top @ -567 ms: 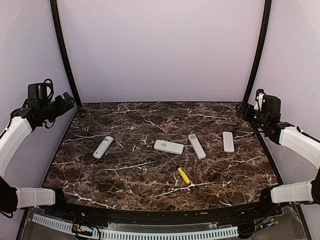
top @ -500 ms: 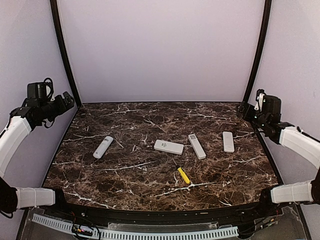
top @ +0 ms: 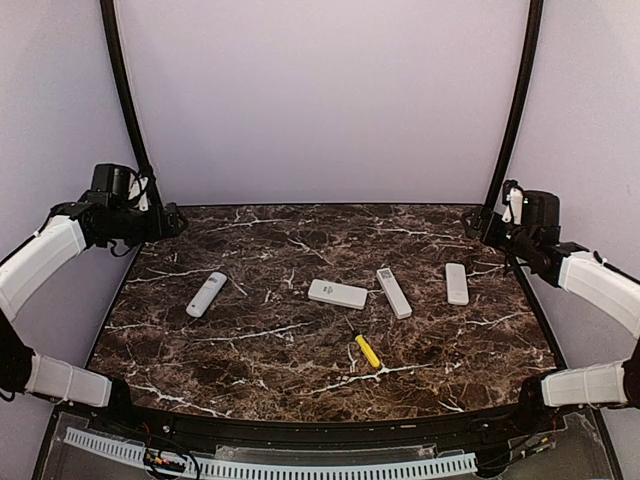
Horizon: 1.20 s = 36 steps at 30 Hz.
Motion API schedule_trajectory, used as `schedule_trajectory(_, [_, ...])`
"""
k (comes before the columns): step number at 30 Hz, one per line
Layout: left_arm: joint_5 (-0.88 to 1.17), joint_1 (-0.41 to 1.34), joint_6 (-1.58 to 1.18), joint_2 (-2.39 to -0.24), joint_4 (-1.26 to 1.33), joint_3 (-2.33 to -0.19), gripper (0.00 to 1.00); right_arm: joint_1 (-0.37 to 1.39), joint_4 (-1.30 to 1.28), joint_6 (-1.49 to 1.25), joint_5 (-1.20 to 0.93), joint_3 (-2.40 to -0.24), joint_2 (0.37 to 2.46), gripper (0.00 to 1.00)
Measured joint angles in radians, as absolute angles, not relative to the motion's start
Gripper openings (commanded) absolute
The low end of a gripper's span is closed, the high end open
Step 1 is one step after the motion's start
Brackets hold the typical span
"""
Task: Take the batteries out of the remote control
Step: Move the remote control to the center of the board.
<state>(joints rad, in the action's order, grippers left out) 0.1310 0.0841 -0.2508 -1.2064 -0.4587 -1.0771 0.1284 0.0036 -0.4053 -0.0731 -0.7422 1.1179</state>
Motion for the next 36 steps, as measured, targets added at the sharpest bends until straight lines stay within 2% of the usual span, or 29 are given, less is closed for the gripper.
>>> schedule_trajectory(5, [0.176, 0.181, -0.221, -1.383, -0.493, -1.098, 0.99, 0.154, -0.017, -0.404, -0.097, -0.742, 1.118, 0.99])
schedule_trajectory(11, [0.226, 0.195, -0.221, -1.558, -0.529, -1.097, 0.99, 0.166, -0.02, -0.402, -0.115, -0.742, 1.117, 0.98])
schedule_trajectory(24, [0.201, 0.195, -0.204, -1.721, -0.58, -1.097, 0.99, 0.176, 0.015, -0.409, -0.151, -0.738, 1.135, 0.99])
schedule_trajectory(36, [0.224, 0.195, -0.203, -1.76, -0.6, -1.108, 0.99, 0.183, 0.022, -0.413, -0.159, -0.737, 1.147, 0.99])
